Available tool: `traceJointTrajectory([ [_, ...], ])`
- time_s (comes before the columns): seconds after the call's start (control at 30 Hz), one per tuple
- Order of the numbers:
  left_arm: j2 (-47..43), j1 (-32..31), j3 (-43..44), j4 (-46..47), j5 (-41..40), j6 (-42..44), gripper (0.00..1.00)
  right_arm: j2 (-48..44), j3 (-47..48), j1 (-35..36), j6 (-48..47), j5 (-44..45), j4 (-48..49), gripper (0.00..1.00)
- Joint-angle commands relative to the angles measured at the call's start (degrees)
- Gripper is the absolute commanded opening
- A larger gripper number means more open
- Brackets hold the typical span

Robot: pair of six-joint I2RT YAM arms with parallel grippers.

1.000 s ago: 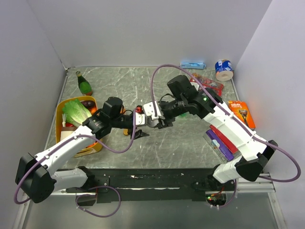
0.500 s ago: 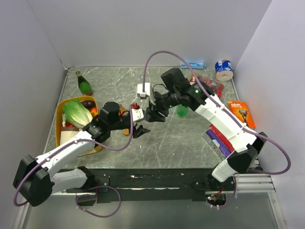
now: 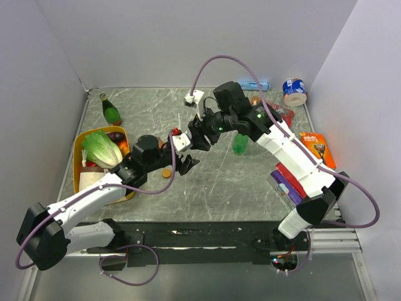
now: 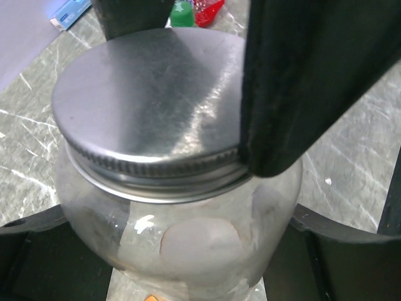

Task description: Screw on the bottle caps

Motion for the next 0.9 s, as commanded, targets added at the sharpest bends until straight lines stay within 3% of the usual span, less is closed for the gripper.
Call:
traceJointTrajectory([
  [0.0,-0.5,-0.4,1.9,9.1,-4.6,-5.6,0.01,1.5,-1.3,1.4,6.6,-2.9,-0.3,0.06],
  [0.03,-0.4,-0.3,2.0,8.7,-4.2,-5.6,0.02,1.3,-1.3,1.2,6.3,-2.7,-0.3,0.06],
  [0.1,-0.4,-0.3,2.1,7.9,-3.4,-5.8,0.21,1.3,-1.5,1.0,5.4,-1.9,-0.2,0.05],
  [0.13,-0.4,-0.3,2.1,7.6,-3.2,-5.8,0.22,1.2,-1.5,0.7,5.3,-1.2,-0.1,0.04],
  [0.17,-0.5,-0.4,1.9,7.7,-3.3,-6.0,0.21,1.0,-1.5,0.2,5.5,-1.1,-0.1,0.04],
  [0.27,-0.7,-0.4,1.1,8.5,-5.6,-6.3,0.01,0.7,-1.6,-0.4,6.7,0.1,-0.1,0.03],
  [0.53,1.2,-0.5,2.3,10.1,-15.8,-10.3,0.01,1.2,-1.5,-0.4,12.0,2.0,-0.3,0.00],
  [0.87,0.9,-0.4,1.9,8.6,-15.2,-13.2,0.02,0.9,-3.1,-0.7,9.6,3.9,0.2,0.00],
])
